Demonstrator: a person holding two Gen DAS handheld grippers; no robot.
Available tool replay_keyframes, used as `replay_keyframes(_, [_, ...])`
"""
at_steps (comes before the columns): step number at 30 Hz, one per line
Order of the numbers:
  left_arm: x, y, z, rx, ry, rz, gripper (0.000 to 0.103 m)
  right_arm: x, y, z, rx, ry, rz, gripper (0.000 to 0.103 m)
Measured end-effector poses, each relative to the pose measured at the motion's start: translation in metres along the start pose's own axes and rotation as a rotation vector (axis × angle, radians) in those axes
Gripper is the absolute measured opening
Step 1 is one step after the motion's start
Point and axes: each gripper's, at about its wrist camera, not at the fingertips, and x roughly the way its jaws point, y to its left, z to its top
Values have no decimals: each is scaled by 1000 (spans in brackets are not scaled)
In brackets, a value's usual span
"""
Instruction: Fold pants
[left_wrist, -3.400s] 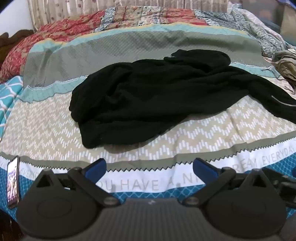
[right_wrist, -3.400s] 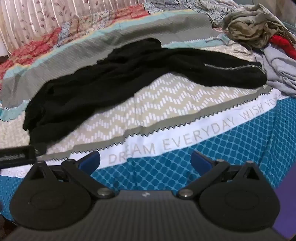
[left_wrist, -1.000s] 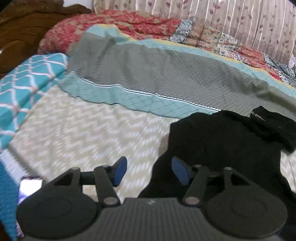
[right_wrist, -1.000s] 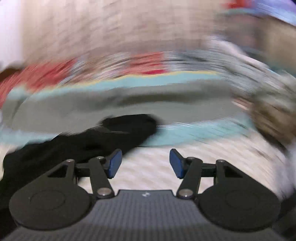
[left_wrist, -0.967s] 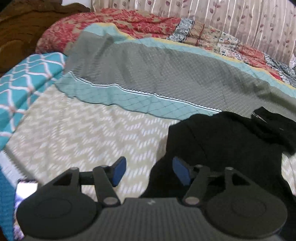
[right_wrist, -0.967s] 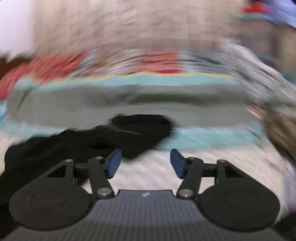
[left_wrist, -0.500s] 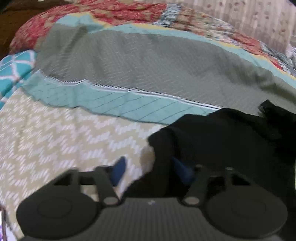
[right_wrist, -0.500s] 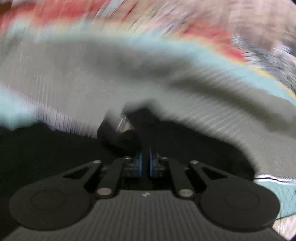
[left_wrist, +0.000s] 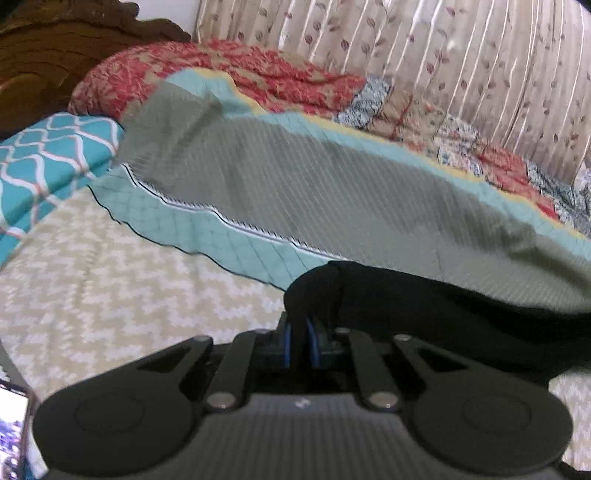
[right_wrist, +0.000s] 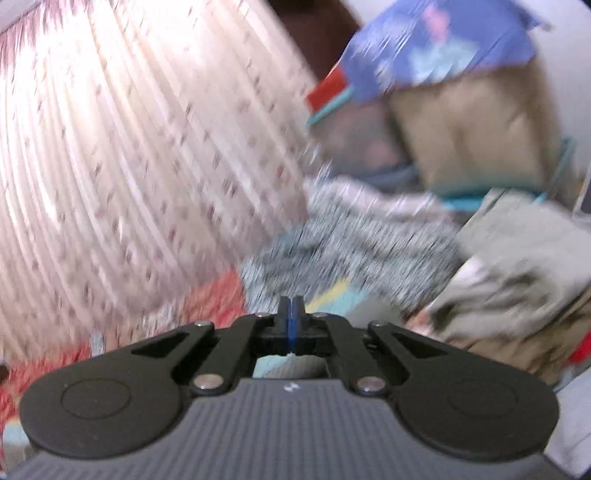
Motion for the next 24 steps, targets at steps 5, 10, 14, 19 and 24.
replay_keyframes(5, [-1,4,3,3,15,17,9,-10,-2,-10,-107,39,-59,8])
replay_keyframes(10, [-6,2,-8,20,-5,29,9,28,-20,-68,-109,256,-105,24])
replay_keyframes(14, [-9,5,-10,13,-15,30,9,82,-29,-122,-89,425,-161,36])
replay_keyframes(19, [-17,0,-14,9,-26,48,9,142,-17,-179,-41,514,-241,53])
replay_keyframes(24, [-32,-7,-20,39,-58,73,9,198,-12,-211,-54,557,-366,47])
